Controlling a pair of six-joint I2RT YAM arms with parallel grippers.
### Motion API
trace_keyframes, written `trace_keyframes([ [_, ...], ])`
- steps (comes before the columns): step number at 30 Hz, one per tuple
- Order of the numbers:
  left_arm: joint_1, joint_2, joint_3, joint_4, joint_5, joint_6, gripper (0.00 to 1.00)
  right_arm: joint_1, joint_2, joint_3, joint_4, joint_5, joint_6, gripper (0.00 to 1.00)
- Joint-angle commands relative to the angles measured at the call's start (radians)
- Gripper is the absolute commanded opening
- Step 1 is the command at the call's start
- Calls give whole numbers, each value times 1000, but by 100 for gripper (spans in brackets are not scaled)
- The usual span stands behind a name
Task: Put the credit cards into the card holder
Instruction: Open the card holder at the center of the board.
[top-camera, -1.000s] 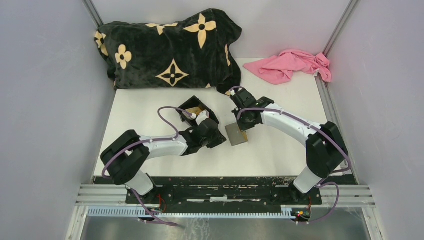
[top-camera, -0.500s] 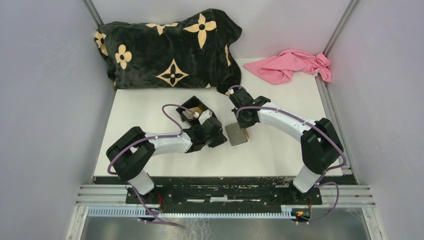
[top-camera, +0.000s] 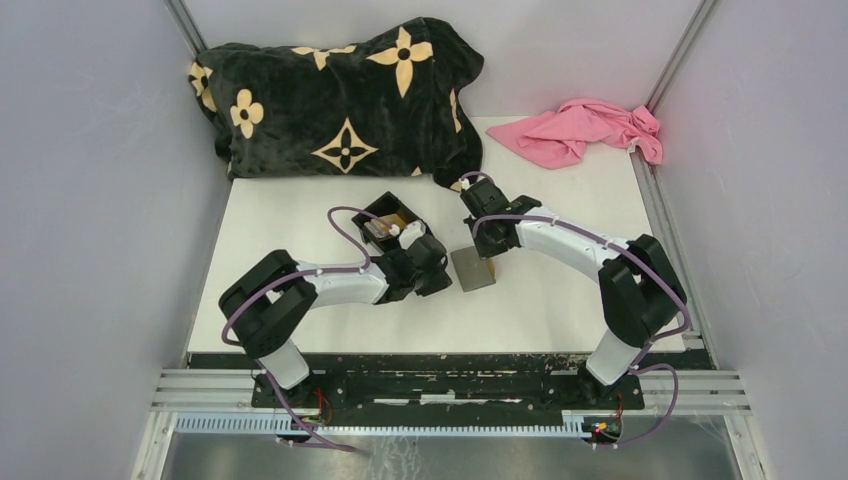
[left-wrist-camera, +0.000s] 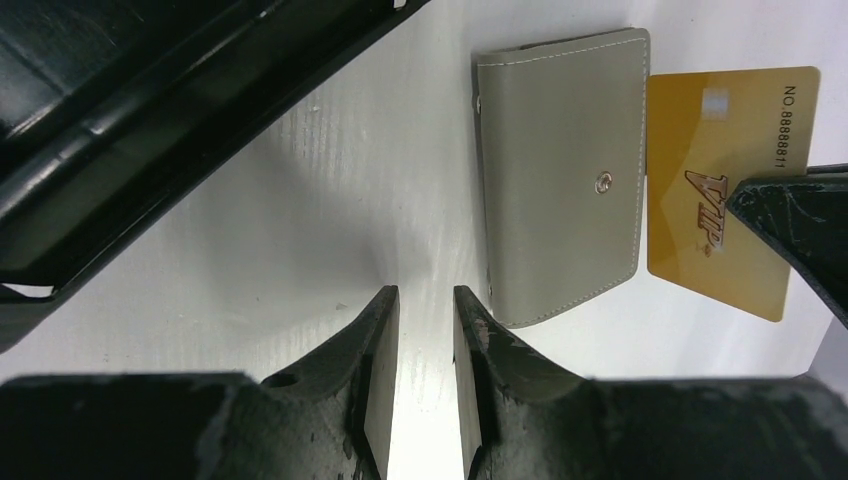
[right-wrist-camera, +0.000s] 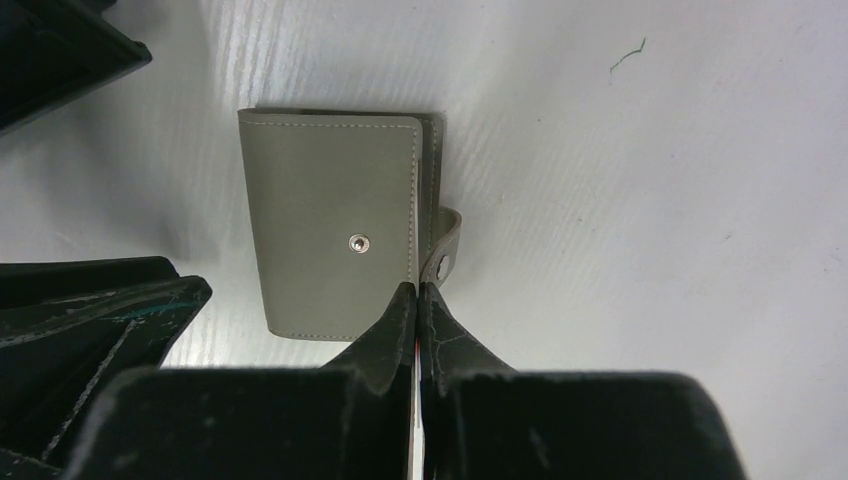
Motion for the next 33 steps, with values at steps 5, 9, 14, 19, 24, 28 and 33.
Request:
trace_keyframes([
  [5, -6, 17, 55, -9, -29, 57, 33, -29, -7, -36, 63, -14, 20, 1],
  [9, -6, 25, 61, -14, -30, 58, 33, -39, -11, -48, 75, -26, 26, 1],
  [14, -7, 35, 69, -18, -30, 59, 33, -57, -13, -70, 104, -84, 45, 1],
  [19, -8, 43, 72, -21, -30, 60, 33, -71, -23, -90, 134, -132, 67, 1],
  [24, -7, 50, 74, -22, -30, 60, 33, -84, -42, -108, 150, -144, 78, 1],
  [28, -6, 56, 78, -24, -28, 59, 33, -91, -45, -112, 156, -160, 83, 1],
  [33, -6, 58, 81, -31, -29, 59, 33, -95, -56, -128, 171, -166, 90, 1],
])
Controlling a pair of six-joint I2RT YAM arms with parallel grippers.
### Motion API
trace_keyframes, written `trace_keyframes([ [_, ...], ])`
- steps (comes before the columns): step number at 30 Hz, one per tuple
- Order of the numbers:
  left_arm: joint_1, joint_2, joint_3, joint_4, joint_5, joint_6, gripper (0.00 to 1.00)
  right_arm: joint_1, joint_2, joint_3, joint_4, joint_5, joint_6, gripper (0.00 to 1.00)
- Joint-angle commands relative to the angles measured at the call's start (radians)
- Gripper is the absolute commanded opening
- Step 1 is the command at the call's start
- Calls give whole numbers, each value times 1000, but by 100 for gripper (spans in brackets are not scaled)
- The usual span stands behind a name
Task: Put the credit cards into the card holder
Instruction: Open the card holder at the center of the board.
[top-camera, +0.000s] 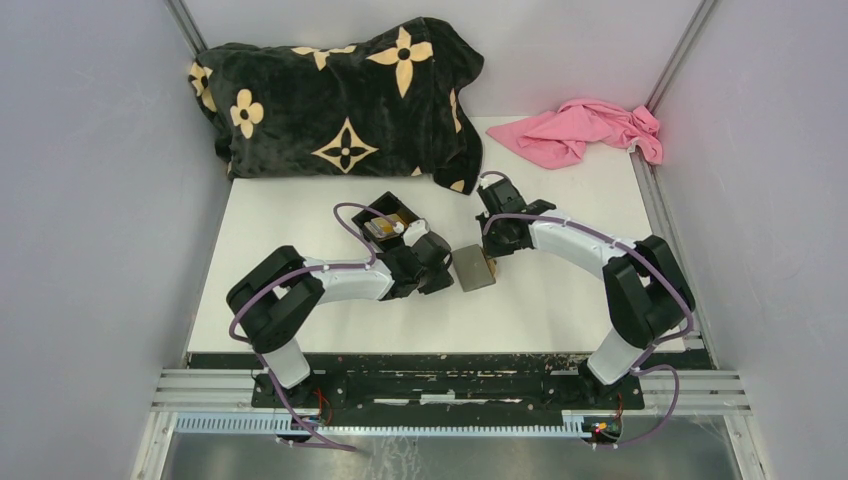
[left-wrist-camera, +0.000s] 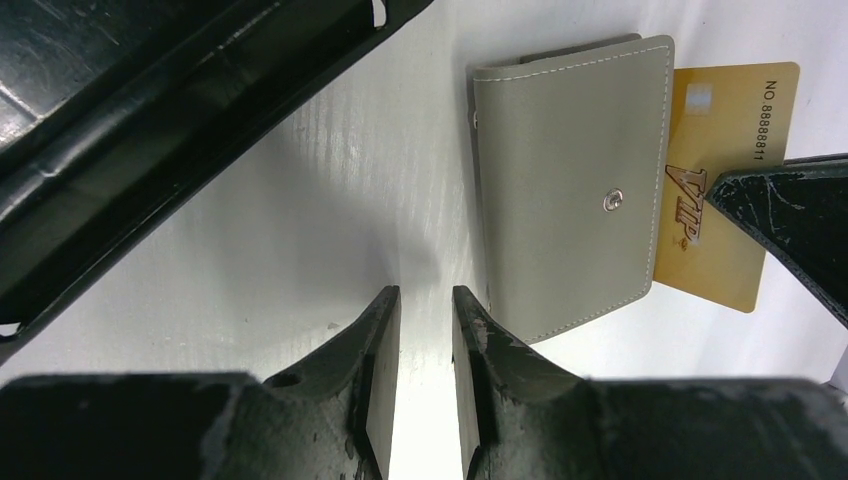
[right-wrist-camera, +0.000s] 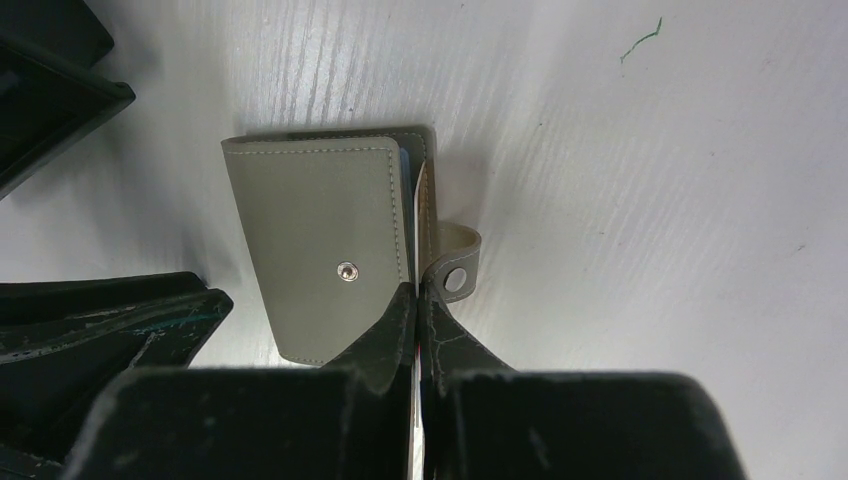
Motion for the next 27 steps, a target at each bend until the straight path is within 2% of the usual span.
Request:
trace_keyframes([
  [1, -7, 13, 33, -2, -25, 40, 33, -5, -35, -20, 41, -22, 21, 1],
  [27, -6, 29, 63, -56, -24, 61, 32, -12, -100, -63, 89, -7, 53, 1],
])
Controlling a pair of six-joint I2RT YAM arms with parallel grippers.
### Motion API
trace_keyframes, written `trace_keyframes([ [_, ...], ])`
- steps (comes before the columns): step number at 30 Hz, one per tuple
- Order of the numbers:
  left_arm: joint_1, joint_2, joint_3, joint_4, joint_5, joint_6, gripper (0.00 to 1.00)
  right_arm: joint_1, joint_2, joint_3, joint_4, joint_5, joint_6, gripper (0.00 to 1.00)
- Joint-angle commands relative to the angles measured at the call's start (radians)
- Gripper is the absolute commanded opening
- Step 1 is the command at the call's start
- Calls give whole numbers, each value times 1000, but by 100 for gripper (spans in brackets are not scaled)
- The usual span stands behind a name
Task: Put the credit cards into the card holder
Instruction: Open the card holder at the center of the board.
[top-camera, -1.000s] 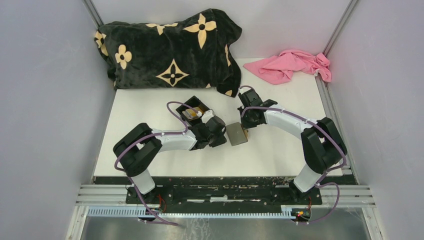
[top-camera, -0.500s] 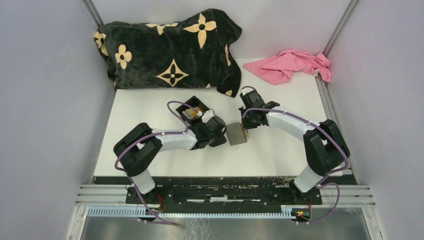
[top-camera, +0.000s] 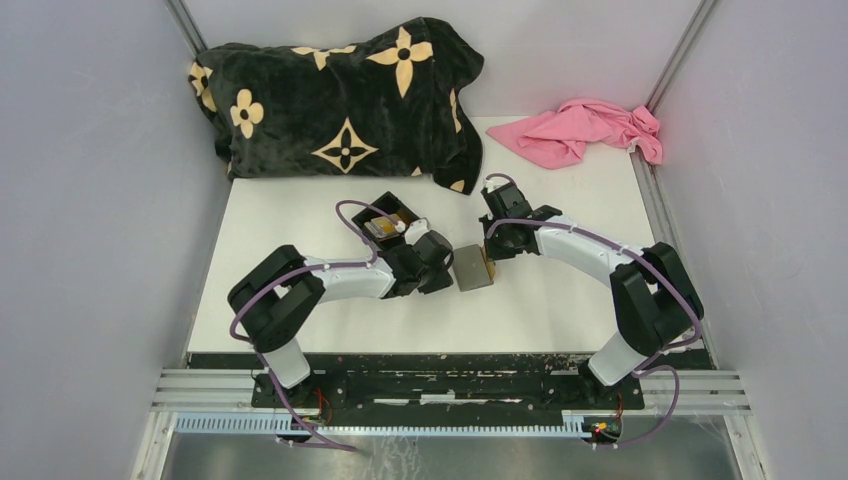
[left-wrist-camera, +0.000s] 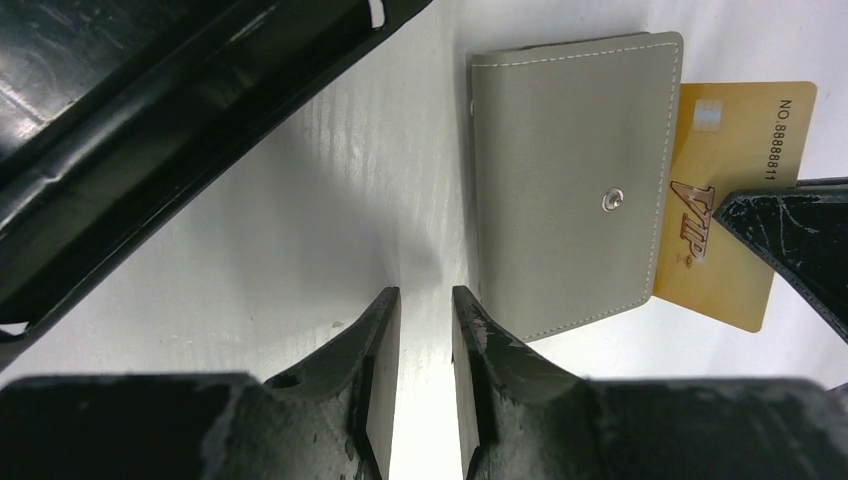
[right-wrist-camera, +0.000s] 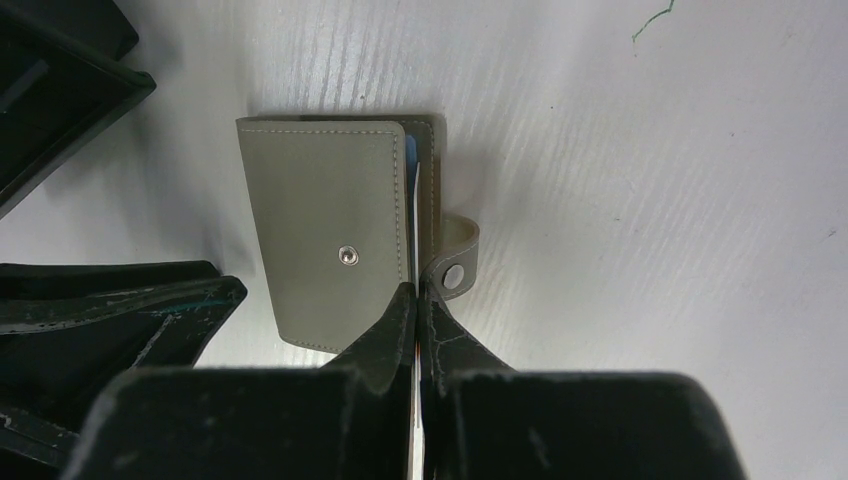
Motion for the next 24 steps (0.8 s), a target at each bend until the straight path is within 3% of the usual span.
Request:
trace_keyframes([
  [1, -7, 27, 45, -22, -23, 46, 32, -4, -47, 2, 42, 14, 20, 1],
  [24, -6, 50, 70, -44, -19, 49, 32, -17, -44, -52, 110, -33, 54, 1],
])
